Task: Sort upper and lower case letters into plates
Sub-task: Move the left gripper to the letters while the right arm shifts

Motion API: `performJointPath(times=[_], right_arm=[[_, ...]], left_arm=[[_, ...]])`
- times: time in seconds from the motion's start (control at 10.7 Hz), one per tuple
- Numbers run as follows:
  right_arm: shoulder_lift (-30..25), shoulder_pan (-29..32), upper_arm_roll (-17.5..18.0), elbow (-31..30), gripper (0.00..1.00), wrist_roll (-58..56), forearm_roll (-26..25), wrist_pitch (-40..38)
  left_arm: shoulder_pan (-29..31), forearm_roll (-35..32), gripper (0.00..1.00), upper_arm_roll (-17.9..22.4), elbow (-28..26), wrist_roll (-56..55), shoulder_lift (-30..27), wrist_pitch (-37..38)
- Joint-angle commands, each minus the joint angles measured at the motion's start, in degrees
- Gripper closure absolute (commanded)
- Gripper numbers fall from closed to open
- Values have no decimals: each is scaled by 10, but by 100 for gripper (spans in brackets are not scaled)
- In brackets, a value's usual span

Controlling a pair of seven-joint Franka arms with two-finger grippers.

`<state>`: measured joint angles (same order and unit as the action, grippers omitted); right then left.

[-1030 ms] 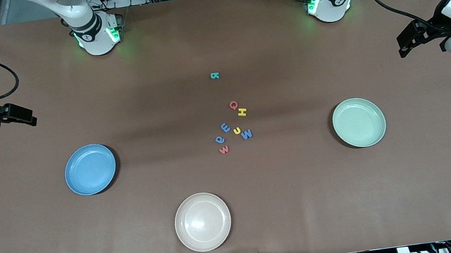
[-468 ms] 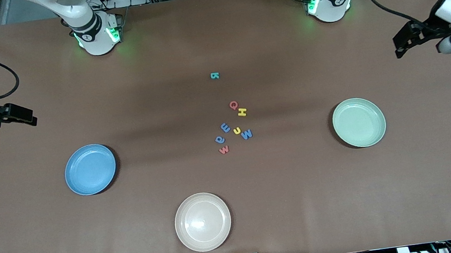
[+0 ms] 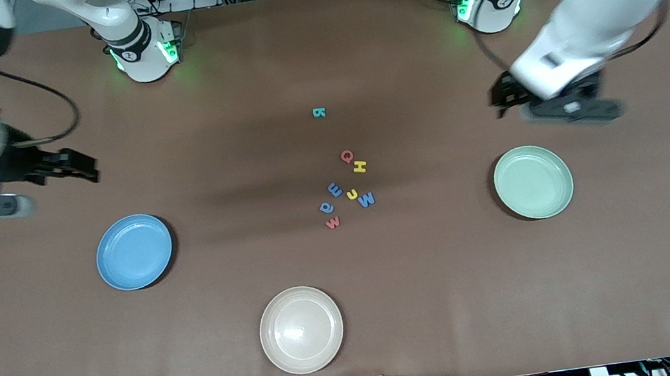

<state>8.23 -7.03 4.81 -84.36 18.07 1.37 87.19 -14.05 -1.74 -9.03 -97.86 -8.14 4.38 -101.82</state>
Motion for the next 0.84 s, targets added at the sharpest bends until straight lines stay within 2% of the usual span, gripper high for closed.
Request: performJointPath(times=[0.0, 0.37, 0.75], right_arm=[[35, -39, -2, 4, 0, 59, 2, 17], [69, -40, -2, 4, 0, 70, 35, 36], [71, -43, -2, -4, 0, 69, 35, 46]], left_arm=[[-46, 13, 0, -5, -20, -30, 38, -59], [-136, 10, 0, -5, -34, -111, 140, -180], [-172, 7, 0, -6, -50, -165, 229, -294]])
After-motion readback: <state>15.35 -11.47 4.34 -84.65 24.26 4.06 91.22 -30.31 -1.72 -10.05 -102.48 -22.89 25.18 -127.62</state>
